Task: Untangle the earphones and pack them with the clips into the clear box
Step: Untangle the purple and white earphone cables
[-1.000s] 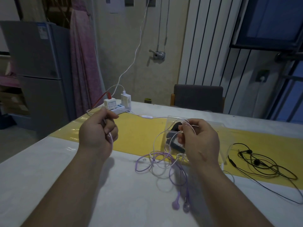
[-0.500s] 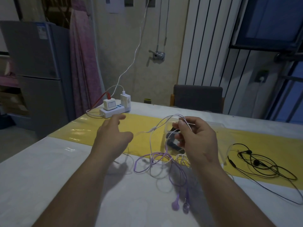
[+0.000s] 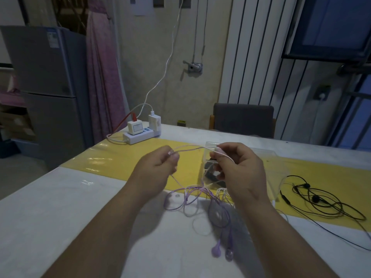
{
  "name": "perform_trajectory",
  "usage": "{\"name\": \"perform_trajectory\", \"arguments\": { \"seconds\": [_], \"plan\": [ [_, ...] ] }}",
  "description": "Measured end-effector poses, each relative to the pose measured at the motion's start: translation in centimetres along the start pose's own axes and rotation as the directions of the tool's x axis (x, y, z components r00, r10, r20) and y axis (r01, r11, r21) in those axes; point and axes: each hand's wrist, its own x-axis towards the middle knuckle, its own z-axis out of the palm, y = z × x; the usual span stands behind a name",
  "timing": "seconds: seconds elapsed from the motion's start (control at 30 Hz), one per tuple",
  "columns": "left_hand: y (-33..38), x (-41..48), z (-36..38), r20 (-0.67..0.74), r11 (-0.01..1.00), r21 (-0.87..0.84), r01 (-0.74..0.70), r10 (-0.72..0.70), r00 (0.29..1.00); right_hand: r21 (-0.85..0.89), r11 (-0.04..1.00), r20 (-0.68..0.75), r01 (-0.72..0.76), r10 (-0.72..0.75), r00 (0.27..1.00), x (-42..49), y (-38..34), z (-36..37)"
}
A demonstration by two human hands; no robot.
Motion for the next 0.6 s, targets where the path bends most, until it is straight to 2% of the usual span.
{"name": "perform_trajectory", "arguments": {
  "seconds": [0.13,0.23,0.3,0.37,0.43,0.5,0.6],
  "plan": [
    [0.39,-0.09,-0.03,-0.165,0.998,-0.048,0.041,-0.048,0.985,-0.111,0.993,-0.065,0.048,-0.055,0.996,0.06,-0.12,-0.54],
    [0.28,0.06,-0.25,-0.24,0.996,-0.071,0.057,-0.072,0.968,-0.288,0.955,-0.097,0.07,-0.102,0.99,0.24,0.22,-0.84],
    [-0.04,0.25,-0.49,-0.275,0.993,-0.102,0.059,-0.085,0.958,-0.417,0.907,-0.131,0.059,-0.124,0.984,0.4,0.48,-1.01],
    [-0.19,0.32,-0.47,-0.274,0.991,-0.125,0.053,-0.086,0.958,-0.454,0.89,-0.132,0.036,-0.107,0.986,0.46,0.44,-1.06],
    [-0.33,0.28,-0.24,-0.265,0.989,-0.14,0.05,-0.086,0.96,-0.358,0.933,-0.114,-0.031,-0.01,0.993,0.46,0.13,-0.98],
    [-0.35,0.3,-0.11,-0.263,0.989,-0.14,0.047,-0.082,0.961,-0.093,0.984,-0.05,-0.149,0.145,0.988,0.48,-0.15,-0.65],
    [-0.34,0.45,-0.09,-0.238,0.98,-0.193,0.056,-0.102,0.966,0.175,0.955,0.037,-0.24,0.237,0.971,0.58,-0.33,-0.19]
  ]
}}
